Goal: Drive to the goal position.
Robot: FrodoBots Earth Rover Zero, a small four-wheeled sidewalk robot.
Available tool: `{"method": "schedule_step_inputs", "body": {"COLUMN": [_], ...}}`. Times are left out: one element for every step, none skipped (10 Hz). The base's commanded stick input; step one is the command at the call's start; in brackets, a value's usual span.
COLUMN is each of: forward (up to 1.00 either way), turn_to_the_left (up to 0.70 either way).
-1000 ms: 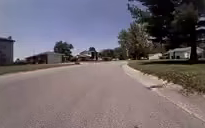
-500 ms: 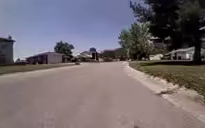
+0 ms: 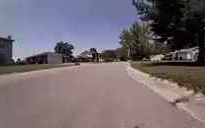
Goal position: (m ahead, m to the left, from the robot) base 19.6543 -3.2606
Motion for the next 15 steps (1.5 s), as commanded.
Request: {"method": "schedule_step_inputs", "body": {"forward": [0.7, 0.7, 0.7, 0.7, 0.7, 0.7, 0.7, 0.7, 0.7, 0.7, 0.7, 0.7, 0.7, 0.7, 0.7], "turn_to_the_left": [-0.24, -0.08, 0.0, 0.0, 0.0, 0.0, 0.0, 0.0, 0.0, 0.0, 0.0, 0.0, 0.0, 0.0, 0.0]}}
